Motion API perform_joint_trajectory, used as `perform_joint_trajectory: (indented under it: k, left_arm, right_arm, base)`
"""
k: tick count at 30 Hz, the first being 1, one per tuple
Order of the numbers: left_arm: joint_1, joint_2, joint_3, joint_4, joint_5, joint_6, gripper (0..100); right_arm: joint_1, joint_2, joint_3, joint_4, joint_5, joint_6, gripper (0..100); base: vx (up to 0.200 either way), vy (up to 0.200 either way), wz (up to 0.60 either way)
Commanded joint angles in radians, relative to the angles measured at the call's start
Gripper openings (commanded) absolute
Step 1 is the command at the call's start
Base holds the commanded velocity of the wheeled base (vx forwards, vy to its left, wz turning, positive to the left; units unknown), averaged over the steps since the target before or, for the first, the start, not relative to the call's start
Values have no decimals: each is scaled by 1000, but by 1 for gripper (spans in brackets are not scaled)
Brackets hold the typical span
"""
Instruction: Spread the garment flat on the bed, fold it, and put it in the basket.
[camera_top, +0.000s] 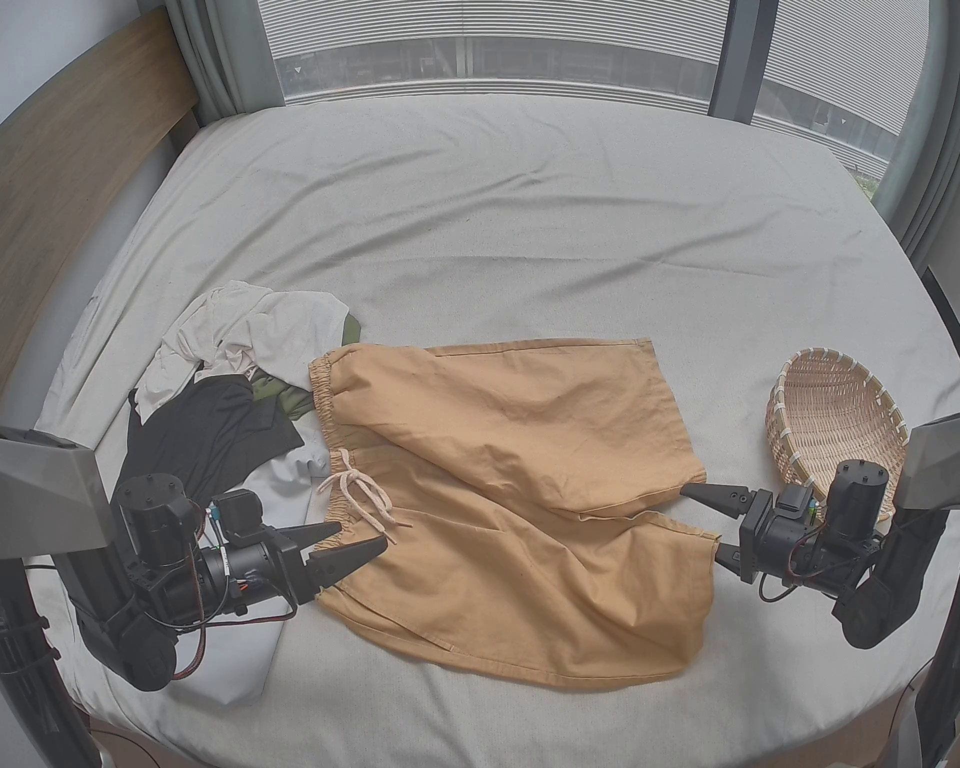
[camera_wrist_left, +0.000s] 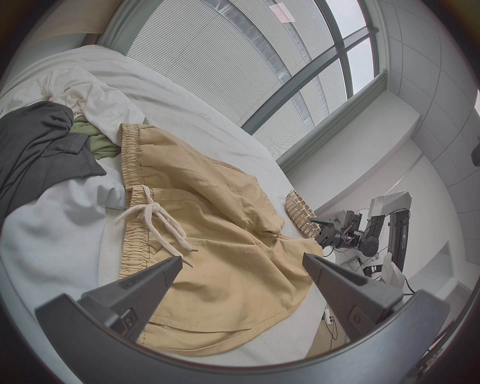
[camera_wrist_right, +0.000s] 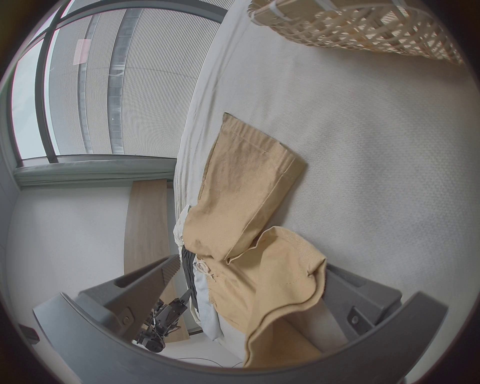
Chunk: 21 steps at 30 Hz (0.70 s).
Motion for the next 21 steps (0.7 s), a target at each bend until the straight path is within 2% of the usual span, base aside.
perform_joint_trajectory:
  k: [1, 10, 21]
  left_arm:
    - [-1, 0, 0, -4, 0, -1, 100]
    - [-4, 0, 2, -4, 0, -1, 100]
    - [-7, -6, 3, -4, 0, -1, 100]
  right_arm:
    - [-7, 13, -4, -2, -7, 0, 0]
    - [-25, 8, 3, 0, -9, -3, 0]
    - [-84, 28, -54, 0, -7, -89, 0]
  base:
    - [0, 0, 0]
    - [0, 0, 0]
    - [0, 0, 0]
